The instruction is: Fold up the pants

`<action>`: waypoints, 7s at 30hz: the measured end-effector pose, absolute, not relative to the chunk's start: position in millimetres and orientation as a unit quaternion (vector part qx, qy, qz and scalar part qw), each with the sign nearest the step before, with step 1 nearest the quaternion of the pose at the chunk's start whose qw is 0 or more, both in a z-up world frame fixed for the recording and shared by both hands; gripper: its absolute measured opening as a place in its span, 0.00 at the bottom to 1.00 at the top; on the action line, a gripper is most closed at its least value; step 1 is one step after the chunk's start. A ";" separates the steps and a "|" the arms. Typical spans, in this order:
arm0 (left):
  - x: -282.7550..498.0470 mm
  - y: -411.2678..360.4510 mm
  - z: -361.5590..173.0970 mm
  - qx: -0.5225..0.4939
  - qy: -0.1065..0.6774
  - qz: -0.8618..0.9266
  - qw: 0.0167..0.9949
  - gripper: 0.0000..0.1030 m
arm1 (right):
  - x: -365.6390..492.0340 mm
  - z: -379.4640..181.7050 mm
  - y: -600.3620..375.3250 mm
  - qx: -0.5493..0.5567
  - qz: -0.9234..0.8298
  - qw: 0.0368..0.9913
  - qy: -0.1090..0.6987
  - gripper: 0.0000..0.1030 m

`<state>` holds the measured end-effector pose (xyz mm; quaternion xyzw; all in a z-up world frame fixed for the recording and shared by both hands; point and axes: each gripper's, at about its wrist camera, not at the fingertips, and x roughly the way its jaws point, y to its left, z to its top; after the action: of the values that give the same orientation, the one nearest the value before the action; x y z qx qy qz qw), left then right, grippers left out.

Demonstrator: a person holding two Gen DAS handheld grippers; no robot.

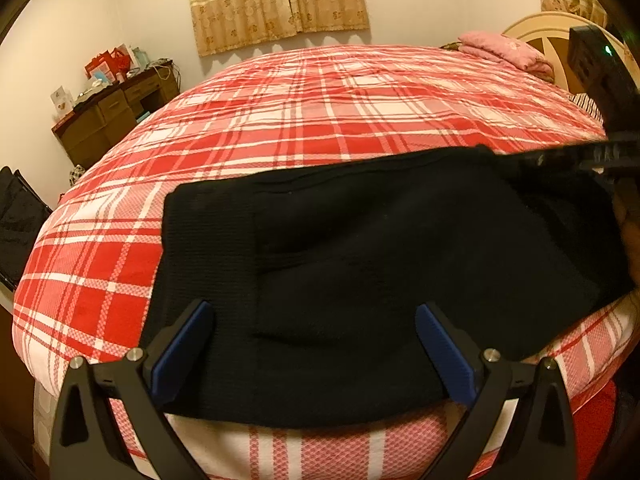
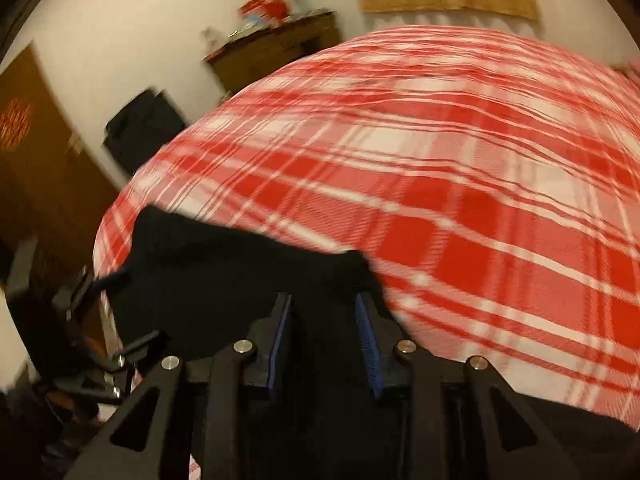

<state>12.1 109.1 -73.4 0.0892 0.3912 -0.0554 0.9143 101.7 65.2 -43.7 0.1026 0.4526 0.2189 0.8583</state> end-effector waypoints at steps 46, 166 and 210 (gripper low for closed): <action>23.1 107.3 -71.3 0.074 0.415 -0.031 0.906 1.00 | -91.4 14.2 -373.2 0.384 -0.340 0.806 0.297 0.34; 22.2 111.1 -67.5 0.077 0.398 -0.051 0.913 1.00 | -118.6 -41.6 -134.3 0.424 0.003 0.856 0.296 0.02; -11.2 196.5 -61.8 -0.098 0.415 -0.081 0.901 0.55 | -88.0 -40.7 -24.2 0.319 0.067 0.883 0.339 0.73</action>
<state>-11.2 196.5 -61.8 -0.0983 0.4146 -0.0806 0.9011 -88.0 -24.2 -40.7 0.3187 0.3389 0.0672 0.8826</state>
